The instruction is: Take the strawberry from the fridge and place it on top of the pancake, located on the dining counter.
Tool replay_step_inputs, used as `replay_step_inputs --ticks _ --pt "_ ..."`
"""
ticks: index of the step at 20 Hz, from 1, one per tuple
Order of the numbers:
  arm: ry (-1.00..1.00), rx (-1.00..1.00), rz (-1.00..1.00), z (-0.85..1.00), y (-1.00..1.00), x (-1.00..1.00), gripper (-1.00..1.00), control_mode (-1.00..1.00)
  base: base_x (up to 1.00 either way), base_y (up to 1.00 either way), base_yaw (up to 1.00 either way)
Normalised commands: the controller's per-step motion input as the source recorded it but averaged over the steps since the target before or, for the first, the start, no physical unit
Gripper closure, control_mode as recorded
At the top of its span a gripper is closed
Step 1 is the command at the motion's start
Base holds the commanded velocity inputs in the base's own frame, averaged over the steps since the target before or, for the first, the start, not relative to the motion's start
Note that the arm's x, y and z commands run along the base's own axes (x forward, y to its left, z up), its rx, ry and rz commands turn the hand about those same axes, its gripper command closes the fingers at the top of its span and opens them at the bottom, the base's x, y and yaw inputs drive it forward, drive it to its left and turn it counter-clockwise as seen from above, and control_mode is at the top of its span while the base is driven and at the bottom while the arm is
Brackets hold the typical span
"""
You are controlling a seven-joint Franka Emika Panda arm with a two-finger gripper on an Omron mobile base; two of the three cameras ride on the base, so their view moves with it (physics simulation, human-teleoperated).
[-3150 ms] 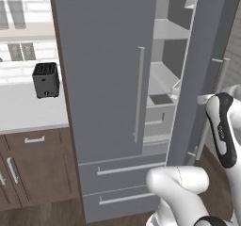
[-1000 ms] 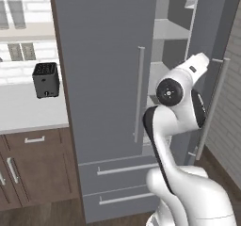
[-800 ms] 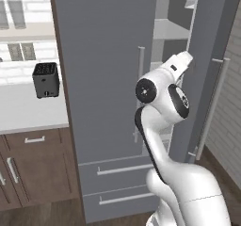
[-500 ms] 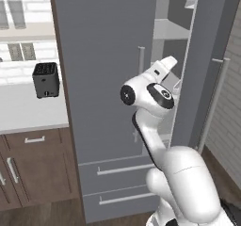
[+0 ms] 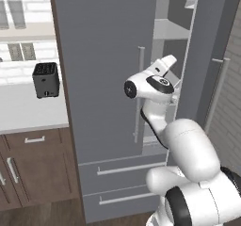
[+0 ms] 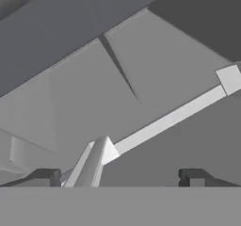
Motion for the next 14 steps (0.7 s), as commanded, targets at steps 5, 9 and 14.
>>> replay_step_inputs --ticks 5,9,14 --pt "-0.01 0.0 -0.01 0.0 -0.55 0.11 -1.0 -1.0 0.0 0.0 0.0" --pt "-0.09 0.0 -0.02 0.0 -0.66 -0.11 -1.0 -1.0 0.0 0.0 0.0" --pt "-0.16 0.0 -0.03 0.0 -0.7 -0.4 -1.0 -1.0 0.0 0.0 0.0"
